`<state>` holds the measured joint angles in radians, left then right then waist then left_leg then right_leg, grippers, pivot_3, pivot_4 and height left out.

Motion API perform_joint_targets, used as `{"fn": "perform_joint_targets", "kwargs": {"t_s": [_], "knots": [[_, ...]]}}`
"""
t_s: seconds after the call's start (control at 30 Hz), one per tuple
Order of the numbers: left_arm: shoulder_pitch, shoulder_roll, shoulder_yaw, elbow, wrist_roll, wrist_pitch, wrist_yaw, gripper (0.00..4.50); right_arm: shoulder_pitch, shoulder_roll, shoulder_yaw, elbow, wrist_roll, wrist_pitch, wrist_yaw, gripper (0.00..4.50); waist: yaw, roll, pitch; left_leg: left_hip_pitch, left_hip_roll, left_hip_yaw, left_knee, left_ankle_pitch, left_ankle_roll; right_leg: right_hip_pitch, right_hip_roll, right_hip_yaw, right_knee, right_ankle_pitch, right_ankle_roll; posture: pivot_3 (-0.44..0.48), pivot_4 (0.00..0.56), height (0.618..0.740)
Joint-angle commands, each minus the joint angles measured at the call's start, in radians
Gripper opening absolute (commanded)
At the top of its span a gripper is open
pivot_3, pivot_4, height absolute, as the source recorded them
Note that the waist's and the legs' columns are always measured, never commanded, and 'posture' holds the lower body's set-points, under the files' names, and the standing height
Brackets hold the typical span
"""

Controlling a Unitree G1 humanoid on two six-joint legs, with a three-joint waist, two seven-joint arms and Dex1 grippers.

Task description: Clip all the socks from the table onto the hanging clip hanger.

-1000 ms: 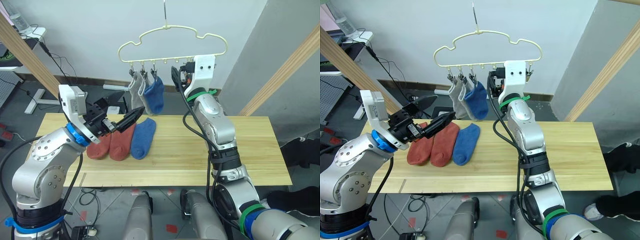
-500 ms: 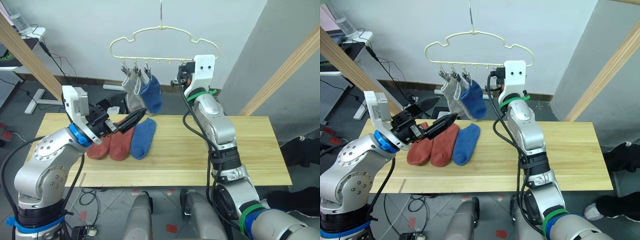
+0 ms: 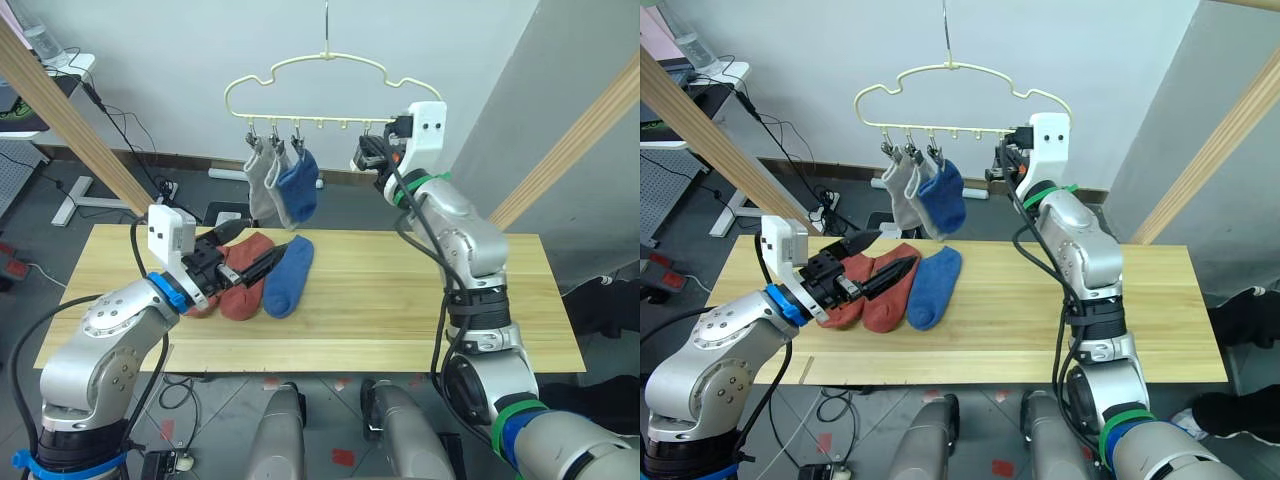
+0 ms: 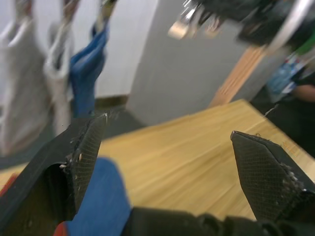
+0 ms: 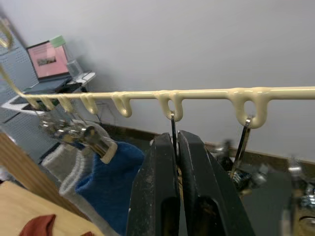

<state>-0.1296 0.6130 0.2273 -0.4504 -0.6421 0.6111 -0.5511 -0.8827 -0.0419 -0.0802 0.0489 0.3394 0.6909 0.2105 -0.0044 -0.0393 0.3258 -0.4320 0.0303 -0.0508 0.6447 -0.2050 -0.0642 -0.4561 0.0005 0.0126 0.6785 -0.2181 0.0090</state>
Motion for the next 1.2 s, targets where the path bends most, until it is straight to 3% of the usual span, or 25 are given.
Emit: {"fn": "perform_joint_targets", "kwargs": {"t_s": [0.03,0.17,0.3,0.57,0.97,1.2], "knots": [[0.032,-0.005,-0.06,0.059,0.095,0.009,0.049,4.5,-0.027,-0.06,0.005,-0.09,0.112,0.128,0.124,0.02,-0.002,0.0,0.0,0.0,0.0,0.0,0.0,0.0,0.0,0.0,0.0,0.0,0.0,0.0,0.0,0.05,0.286,0.74],[0.018,0.007,-0.158,0.183,0.223,-0.048,0.027,4.5,-0.018,-0.111,0.01,-0.152,0.228,0.268,0.218,0.02,-0.004,0.0,0.0,0.0,0.0,0.001,-0.001,0.0,0.0,0.0,0.0,0.0,0.0,0.0,0.0,0.038,0.292,0.74],[-0.106,-0.059,-0.274,0.404,0.372,-0.186,0.032,4.5,-0.024,-0.15,0.015,-0.173,0.269,0.313,0.261,0.02,-0.004,0.001,0.001,0.0,0.0,0.0,0.0,0.0,0.0,0.0,0.001,0.0,0.0,0.0,0.0,0.013,0.3,0.74],[-0.31,-0.164,-0.387,0.711,0.512,-0.296,-0.006,4.5,-0.04,-0.166,0.009,-0.156,0.257,0.31,0.242,0.02,-0.02,0.001,0.001,-0.001,-0.001,0.002,0.0,0.0,0.001,0.0,0.0,0.001,-0.001,0.0,0.0,-0.011,0.301,0.74],[-0.517,-0.244,-0.422,1.132,0.709,-0.468,0.093,4.5,-0.048,-0.16,0.001,-0.163,0.246,0.299,0.19,0.02,-0.031,0.001,0.001,-0.001,-0.001,0.001,0.0,0.0,0.002,0.0,0.0,0.0,0.001,0.0,0.0,-0.058,0.297,0.74],[-0.548,-0.305,-0.371,1.212,0.674,-0.416,0.057,4.5,-0.045,-0.16,0.004,-0.169,0.244,0.296,0.167,0.02,-0.032,0.001,0.001,0.0,-0.002,0.001,0.0,0.0,0.002,0.0,-0.001,0.0,0.001,0.0,0.0,-0.058,0.292,0.74]]}}
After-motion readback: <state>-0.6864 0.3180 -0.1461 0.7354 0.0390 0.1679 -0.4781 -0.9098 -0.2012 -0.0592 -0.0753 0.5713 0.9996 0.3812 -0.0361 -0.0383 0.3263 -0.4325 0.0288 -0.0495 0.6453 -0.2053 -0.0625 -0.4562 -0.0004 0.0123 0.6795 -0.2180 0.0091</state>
